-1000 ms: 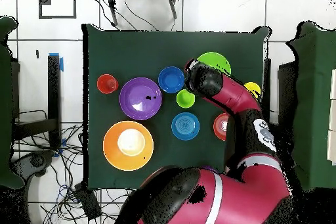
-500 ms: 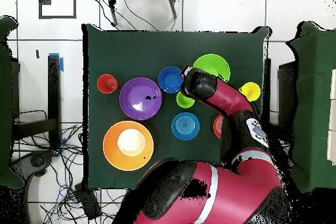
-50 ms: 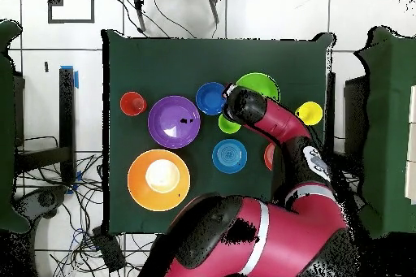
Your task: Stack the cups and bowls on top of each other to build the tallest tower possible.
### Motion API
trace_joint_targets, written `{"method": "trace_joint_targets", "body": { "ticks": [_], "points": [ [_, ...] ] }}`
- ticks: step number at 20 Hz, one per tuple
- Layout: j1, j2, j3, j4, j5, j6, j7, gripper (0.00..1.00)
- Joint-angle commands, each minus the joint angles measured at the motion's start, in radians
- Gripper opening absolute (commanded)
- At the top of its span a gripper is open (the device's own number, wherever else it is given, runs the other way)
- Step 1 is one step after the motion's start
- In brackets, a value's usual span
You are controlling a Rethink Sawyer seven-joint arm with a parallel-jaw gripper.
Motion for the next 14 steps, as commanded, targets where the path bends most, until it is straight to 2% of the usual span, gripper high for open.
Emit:
{"method": "trace_joint_targets", "body": {
  "ticks": [1,14],
  "points": [
    [0.029,0.026,0.066,0.039,-0.064,0.026,0.051,1.0],
    [0.039,-0.008,0.055,0.045,-0.057,0.066,0.053,1.0]
  ]
}}
